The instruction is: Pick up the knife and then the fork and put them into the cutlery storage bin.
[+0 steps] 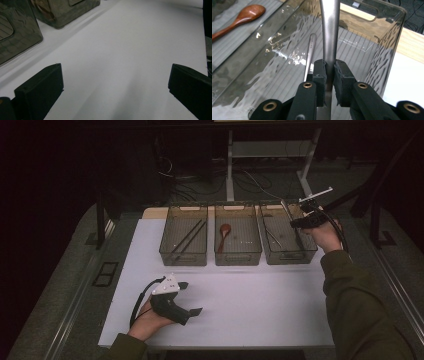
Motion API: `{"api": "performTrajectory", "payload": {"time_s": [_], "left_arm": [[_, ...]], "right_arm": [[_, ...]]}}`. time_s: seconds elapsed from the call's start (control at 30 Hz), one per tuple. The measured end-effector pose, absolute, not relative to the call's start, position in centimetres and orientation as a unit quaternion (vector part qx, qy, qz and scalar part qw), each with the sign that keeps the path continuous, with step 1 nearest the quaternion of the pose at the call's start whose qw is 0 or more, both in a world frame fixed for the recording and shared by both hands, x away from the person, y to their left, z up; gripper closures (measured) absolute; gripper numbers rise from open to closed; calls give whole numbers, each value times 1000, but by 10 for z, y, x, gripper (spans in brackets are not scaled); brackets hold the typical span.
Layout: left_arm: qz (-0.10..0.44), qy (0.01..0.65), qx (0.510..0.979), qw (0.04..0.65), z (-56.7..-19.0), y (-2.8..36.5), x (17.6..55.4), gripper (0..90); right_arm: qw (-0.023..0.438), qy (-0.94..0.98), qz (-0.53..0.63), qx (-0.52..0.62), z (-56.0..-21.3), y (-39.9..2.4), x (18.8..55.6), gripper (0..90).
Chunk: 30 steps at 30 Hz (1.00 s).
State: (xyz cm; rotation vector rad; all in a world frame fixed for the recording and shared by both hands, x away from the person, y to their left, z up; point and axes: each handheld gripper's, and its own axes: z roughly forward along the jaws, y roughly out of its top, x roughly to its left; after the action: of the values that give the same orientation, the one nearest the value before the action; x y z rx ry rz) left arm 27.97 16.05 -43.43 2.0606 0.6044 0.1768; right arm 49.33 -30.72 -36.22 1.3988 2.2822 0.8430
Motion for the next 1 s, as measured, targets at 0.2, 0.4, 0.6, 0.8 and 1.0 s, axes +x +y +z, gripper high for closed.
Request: {"api": "performTrajectory", "payload": {"time_s": [0.2,0.4,0.6,0.8,1.0], "left_arm": [[71,246,842,475,-435,160,280,0],[70,246,841,476,-434,160,279,0],[70,245,842,476,-434,160,279,0],[70,244,843,474,-434,160,279,0],[71,246,842,474,-434,161,280,0]], "right_arm": [[163,805,287,493,-369,-302,499,791],[158,811,276,491,-379,-292,506,774],[159,808,297,483,-381,-289,505,591],[151,793,333,487,-373,-292,499,446],[146,770,384,489,-364,-299,487,353]]}}
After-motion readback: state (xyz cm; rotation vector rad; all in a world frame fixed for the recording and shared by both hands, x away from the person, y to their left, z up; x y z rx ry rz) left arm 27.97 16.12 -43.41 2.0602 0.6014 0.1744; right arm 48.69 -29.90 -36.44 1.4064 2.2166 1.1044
